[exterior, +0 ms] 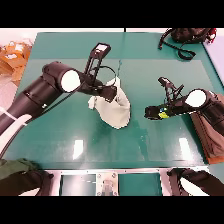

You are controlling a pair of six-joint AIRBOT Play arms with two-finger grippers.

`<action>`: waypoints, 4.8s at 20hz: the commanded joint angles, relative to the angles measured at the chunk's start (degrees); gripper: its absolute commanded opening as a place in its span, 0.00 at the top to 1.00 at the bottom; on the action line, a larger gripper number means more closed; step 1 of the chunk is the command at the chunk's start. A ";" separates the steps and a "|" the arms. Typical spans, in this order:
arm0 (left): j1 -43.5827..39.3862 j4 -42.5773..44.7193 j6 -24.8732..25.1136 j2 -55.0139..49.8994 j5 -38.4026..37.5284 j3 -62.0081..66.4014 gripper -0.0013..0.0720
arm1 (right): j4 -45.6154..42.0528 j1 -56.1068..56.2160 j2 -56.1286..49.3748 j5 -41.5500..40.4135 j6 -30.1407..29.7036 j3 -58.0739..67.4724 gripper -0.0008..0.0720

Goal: Fold the shirts.

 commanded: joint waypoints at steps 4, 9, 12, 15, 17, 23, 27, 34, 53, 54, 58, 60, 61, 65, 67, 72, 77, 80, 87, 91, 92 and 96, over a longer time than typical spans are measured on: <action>12.63 3.30 -1.99 1.01 -12.70 -0.72 0.01 | 0.02 0.04 0.02 0.02 0.02 -0.02 0.97; 23.69 -7.08 3.43 -4.92 -2.69 -8.90 0.01 | 0.02 0.07 -0.09 -3.74 0.02 -0.02 0.97; 23.23 -18.53 11.74 -13.00 5.31 -9.99 0.01 | 0.02 0.35 -0.26 -5.40 0.02 -0.11 0.97; 22.27 -34.47 22.38 -20.35 11.85 -9.97 0.02 | 0.02 0.22 -1.84 -7.50 0.02 -0.13 0.97; 22.27 -38.23 27.36 -23.26 13.05 -9.99 0.28 | 0.92 -0.70 -4.81 -10.58 0.02 0.63 0.84; 26.08 -34.07 29.75 -23.41 3.65 -6.32 0.95 | 10.36 -6.58 -23.12 -14.86 -5.42 14.99 0.39; 28.68 -32.17 30.23 -23.41 -1.88 -3.13 0.94 | 20.44 -5.38 -39.26 -15.41 -6.23 29.79 0.39; 28.72 -31.95 31.71 -23.43 -1.90 -3.15 0.95 | 31.50 2.89 -59.45 -20.06 -6.19 47.98 0.45; 28.76 -11.74 15.98 -0.76 -21.31 20.20 0.95 | 10.03 -14.43 -21.38 2.12 -10.54 57.22 0.97; 28.76 -9.90 14.64 3.23 -21.42 20.20 0.95 | 9.11 -15.74 -17.73 2.32 -10.47 57.22 0.97; 28.76 2.05 8.17 17.64 -23.23 20.20 0.95 | 8.22 -22.80 -4.26 5.01 -9.94 57.22 0.97; 28.76 7.65 7.26 21.86 -24.41 20.17 0.95 | 7.72 -26.18 0.55 8.87 -8.41 57.20 0.97; 28.76 10.21 7.37 22.25 -25.68 20.20 0.95 | 5.55 -27.04 2.25 12.26 -6.49 56.94 0.97; 28.76 14.51 7.67 21.33 -33.55 14.99 0.95 | -4.79 -27.21 5.90 23.74 -0.74 48.81 0.97; 28.76 9.01 10.27 21.33 -30.69 9.11 0.95 | -1.40 -26.53 7.21 23.63 -0.81 40.52 0.97; 28.76 3.04 13.03 21.33 -19.52 -9.97 0.95 | 0.72 -23.54 7.39 7.30 -3.17 12.59 0.97; 28.76 3.21 13.66 20.28 -6.01 -26.18 0.95 | 3.41 -23.56 -1.22 -6.38 -3.65 -4.13 0.97; 28.76 -1.25 13.68 16.74 -2.67 -28.46 0.95 | 3.50 -23.58 -7.32 -9.84 -7.72 -4.17 0.97; 28.76 -13.20 19.26 13.97 -5.44 -29.07 0.95 | 10.34 -23.58 -7.65 -7.65 -9.07 -3.98 0.97; 28.76 -12.11 19.69 13.97 -8.52 -29.35 0.95 | 13.03 -25.09 -7.56 -3.89 -10.27 -2.60 0.41; 28.76 -11.04 19.65 13.97 -10.67 -29.33 0.95 | 12.79 -26.51 -7.32 -1.44 -10.27 -1.55 0.41; 28.76 4.07 12.15 13.99 -16.02 -27.21 0.01 | 12.07 -32.06 -6.05 2.56 -10.21 0.59 0.41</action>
